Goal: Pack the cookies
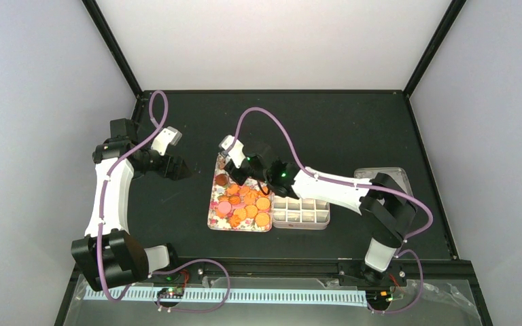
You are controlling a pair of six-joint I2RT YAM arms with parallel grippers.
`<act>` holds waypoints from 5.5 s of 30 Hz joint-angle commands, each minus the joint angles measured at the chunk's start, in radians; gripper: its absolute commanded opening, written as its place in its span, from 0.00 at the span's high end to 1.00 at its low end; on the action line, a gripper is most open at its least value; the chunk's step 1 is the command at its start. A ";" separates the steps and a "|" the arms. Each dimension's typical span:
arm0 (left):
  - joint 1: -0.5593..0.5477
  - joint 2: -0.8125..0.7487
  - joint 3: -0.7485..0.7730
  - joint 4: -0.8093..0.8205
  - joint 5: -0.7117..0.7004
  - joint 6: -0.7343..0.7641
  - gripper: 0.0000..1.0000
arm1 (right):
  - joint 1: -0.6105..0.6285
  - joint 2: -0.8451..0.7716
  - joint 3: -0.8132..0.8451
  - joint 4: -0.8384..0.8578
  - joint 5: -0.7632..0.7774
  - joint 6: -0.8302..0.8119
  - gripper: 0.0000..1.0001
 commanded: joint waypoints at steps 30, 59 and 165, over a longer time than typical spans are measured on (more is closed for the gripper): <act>0.009 -0.024 0.034 -0.029 -0.006 0.019 0.08 | 0.005 0.040 0.042 0.010 -0.071 -0.025 0.73; 0.009 -0.019 0.035 -0.031 0.026 0.023 0.08 | -0.125 -0.324 -0.107 -0.029 -0.040 -0.011 0.99; 0.012 -0.034 0.024 -0.048 0.001 0.028 0.05 | -0.018 -0.021 0.057 -0.133 -0.063 -0.114 0.72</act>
